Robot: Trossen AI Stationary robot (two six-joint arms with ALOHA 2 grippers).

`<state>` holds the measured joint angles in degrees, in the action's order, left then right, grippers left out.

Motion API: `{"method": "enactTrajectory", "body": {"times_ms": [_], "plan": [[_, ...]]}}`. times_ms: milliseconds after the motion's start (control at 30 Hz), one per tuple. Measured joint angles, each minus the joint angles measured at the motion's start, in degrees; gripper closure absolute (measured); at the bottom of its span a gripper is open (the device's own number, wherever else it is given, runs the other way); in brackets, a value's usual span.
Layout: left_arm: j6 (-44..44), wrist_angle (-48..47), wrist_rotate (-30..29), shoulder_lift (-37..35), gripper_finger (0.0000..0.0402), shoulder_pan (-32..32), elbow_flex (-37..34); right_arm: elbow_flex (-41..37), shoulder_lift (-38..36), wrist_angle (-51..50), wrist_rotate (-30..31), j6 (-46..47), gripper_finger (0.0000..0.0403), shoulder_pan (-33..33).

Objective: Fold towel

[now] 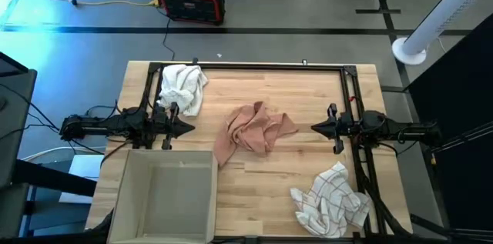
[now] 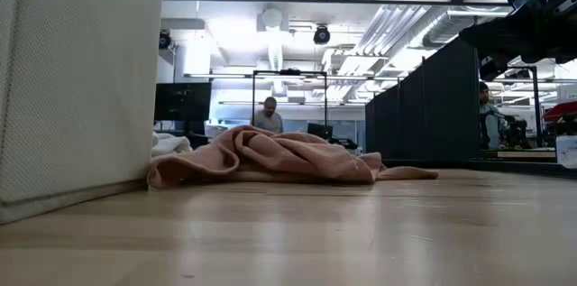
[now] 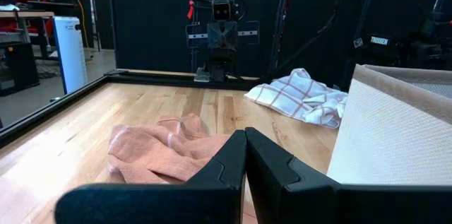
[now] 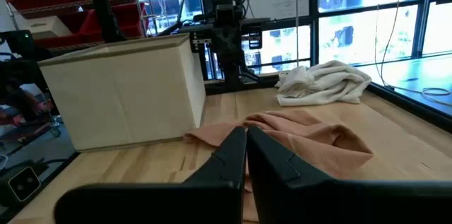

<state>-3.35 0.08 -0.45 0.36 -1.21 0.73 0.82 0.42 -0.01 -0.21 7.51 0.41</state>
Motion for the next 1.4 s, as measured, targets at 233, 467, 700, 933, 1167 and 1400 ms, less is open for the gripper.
{"method": "enactTrajectory", "body": {"times_ms": [233,467,700,933,1167,1400], "plan": [[0.54,0.13,-0.23,0.0,0.0402,0.0,0.02,-0.01,0.0,0.22,0.2,-0.02,0.0402,0.0],[-7.09,2.82,-4.19,0.0,0.0402,0.02,0.99,0.07,0.0,6.0,4.43,5.86,0.0402,-0.04],[-1.91,-2.01,-1.25,3.14,0.0402,0.07,14.45,14.46,4.05,-0.65,2.03,2.63,0.0402,-0.03],[6.17,-16.75,-10.11,16.21,0.0402,0.07,37.38,42.24,22.44,-17.74,9.92,-4.5,0.0402,-0.04],[9.09,-30.89,-10.64,34.19,0.0402,0.07,57.67,69.4,45.18,-32.49,10.63,-6.39,0.0402,-0.04],[8.16,-36.91,-10.63,45.8,0.0402,0.07,67.64,85.83,61.14,-44.03,9.05,-6.48,0.0402,-0.02]]}}
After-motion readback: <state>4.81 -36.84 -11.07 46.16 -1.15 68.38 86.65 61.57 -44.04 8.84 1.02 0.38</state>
